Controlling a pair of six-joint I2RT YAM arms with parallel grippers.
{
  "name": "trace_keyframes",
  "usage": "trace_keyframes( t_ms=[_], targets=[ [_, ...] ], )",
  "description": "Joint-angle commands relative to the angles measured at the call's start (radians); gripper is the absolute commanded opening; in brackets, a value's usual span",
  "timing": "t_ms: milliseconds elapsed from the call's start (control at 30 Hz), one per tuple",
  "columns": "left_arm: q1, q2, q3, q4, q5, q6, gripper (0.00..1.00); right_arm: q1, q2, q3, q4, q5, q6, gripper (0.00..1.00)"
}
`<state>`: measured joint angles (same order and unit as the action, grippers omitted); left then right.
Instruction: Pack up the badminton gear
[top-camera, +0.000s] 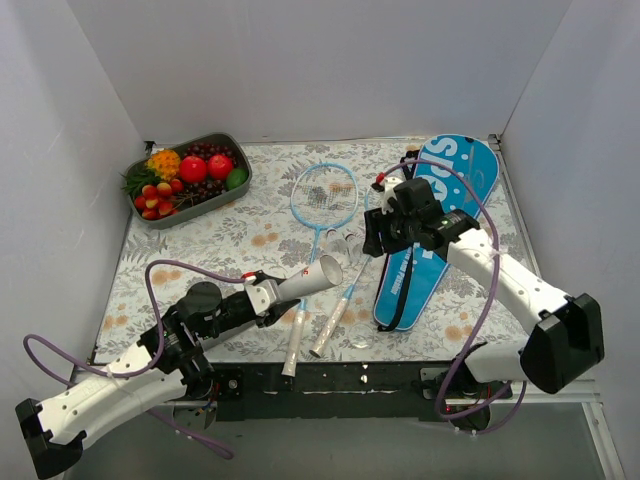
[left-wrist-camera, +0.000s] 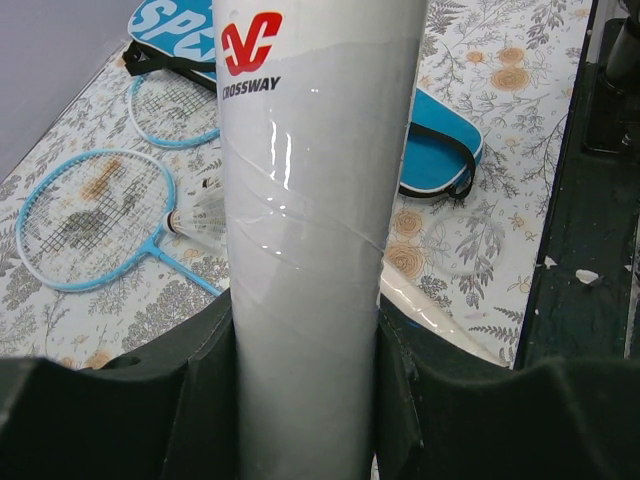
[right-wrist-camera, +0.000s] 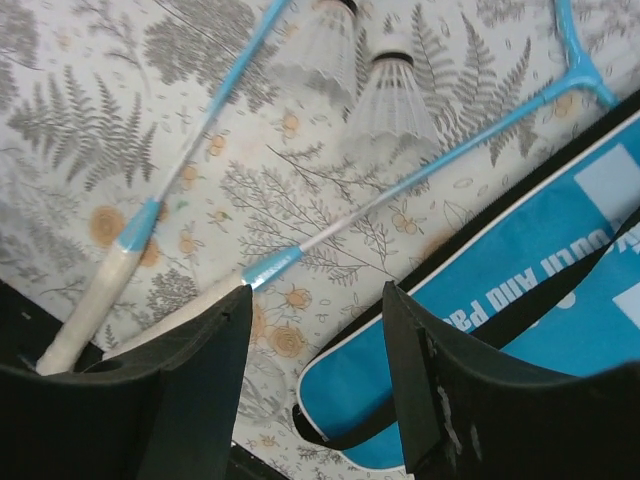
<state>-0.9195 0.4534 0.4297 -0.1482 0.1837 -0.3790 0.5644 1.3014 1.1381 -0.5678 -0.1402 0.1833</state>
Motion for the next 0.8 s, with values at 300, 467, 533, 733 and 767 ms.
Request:
trace_keyframes(
  t_ms=[300, 467, 533, 733, 767],
  targets=[
    [-0.002, -0.051, 0.004, 0.041, -0.016, 0.002, 0.0, -0.02, 0.098, -0.297, 0.508, 0.125, 0.622, 0.61],
    [-0.002, -0.068, 0.003, 0.033, -0.015, -0.003, 0.0, -0.02, 0.114, -0.37, 0.644, 0.188, 0.806, 0.61],
    [-0.002, -0.068, 0.003, 0.033, -0.01, -0.003, 0.0, -0.02, 0.134, -0.382, 0.672, 0.197, 0.843, 0.61],
    [-0.002, -0.07, 0.006, 0.035, 0.0, -0.012, 0.0, -0.02, 0.209, -0.382, 0.77, 0.197, 0.929, 0.6],
    [-0.002, -0.07, 0.004, 0.033, 0.003, -0.014, 0.0, -0.02, 0.22, -0.38, 0.779, 0.195, 0.938, 0.6]
  ],
)
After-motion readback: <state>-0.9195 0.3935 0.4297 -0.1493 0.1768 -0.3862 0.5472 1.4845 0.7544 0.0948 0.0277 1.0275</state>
